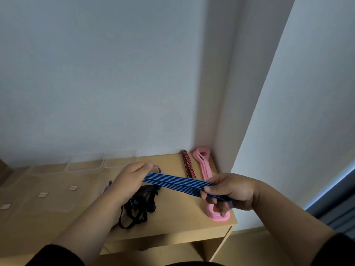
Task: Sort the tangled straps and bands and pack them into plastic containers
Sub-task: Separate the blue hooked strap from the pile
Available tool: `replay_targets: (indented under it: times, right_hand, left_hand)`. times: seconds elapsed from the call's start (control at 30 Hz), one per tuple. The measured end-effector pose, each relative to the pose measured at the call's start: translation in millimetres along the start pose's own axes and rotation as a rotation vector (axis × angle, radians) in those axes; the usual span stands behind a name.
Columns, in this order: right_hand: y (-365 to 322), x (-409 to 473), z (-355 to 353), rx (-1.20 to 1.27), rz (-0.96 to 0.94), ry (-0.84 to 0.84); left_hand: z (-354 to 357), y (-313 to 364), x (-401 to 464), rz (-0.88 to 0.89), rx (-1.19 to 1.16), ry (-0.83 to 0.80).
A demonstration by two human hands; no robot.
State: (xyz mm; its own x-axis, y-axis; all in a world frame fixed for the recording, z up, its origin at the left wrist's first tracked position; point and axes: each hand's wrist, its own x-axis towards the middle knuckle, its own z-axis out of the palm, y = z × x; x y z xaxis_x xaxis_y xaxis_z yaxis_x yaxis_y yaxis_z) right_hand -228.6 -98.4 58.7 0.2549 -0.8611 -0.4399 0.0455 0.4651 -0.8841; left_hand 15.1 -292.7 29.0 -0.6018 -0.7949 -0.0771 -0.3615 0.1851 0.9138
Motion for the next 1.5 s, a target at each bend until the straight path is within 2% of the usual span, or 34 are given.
replay_targets:
  times: [0.07, 0.13, 0.27, 0.37, 0.43, 0.53, 0.63, 0.73, 0.8, 0.93, 1.2, 1.33, 1.5]
  right_hand:
    - [-0.2, -4.6, -4.1, 0.014, 0.001, 0.033]
    - [-1.9, -7.4, -6.7, 0.015, -0.003, 0.057]
    - [-7.8, -10.0, -10.0, 0.025, -0.009, 0.079]
    - [-13.9, -9.7, -11.8, 0.014, 0.000, 0.047]
    - [-16.9, -7.6, -12.0, -0.002, 0.003, 0.048]
    - [-18.7, -5.8, -13.5, 0.014, -0.043, 0.139]
    - [-19.1, -8.1, -17.4, 0.007, -0.094, 0.390]
    - [-17.6, -9.5, -23.6, 0.067, -0.164, 0.664]
    - [-17.4, -7.6, -25.0, 0.043, -0.208, 0.763]
    - [-14.8, 6.6, -7.0, -0.149, -0.074, 0.649]
    - [13.2, 51.0, 16.9, 0.040, 0.011, 0.511]
    - [11.8, 59.8, 18.7, 0.121, -0.055, 0.562]
    - [12.6, 67.3, 25.4, -0.169, 0.093, 0.535]
  left_hand:
    - [-4.6, -0.7, 1.3, 0.013, 0.009, 0.006]
    - [-6.9, 0.6, -1.2, 0.002, 0.005, -0.063]
    - [-13.0, 10.1, -12.2, -0.051, -0.023, -0.408]
    - [-11.6, 25.1, -20.1, -0.028, 0.071, -0.656]
    - [-1.8, 34.7, -22.7, -0.004, 0.123, -0.762]
    - [12.1, 39.9, -22.0, 0.003, 0.008, -0.709]
    - [6.6, 34.9, -16.0, -0.020, -0.142, -0.596]
    - [-1.1, 25.4, -11.5, -0.050, -0.178, -0.514]
    - [-1.9, 19.5, -10.4, -0.045, -0.240, -0.481]
    - [3.7, 23.6, -9.7, 0.042, -0.274, -0.545]
    - [3.0, 15.5, -14.8, 0.084, -0.360, -0.598]
    - [1.0, 8.8, -25.4, 0.121, -0.278, -0.603]
    - [-2.6, 2.8, -31.5, 0.114, -0.306, -0.585]
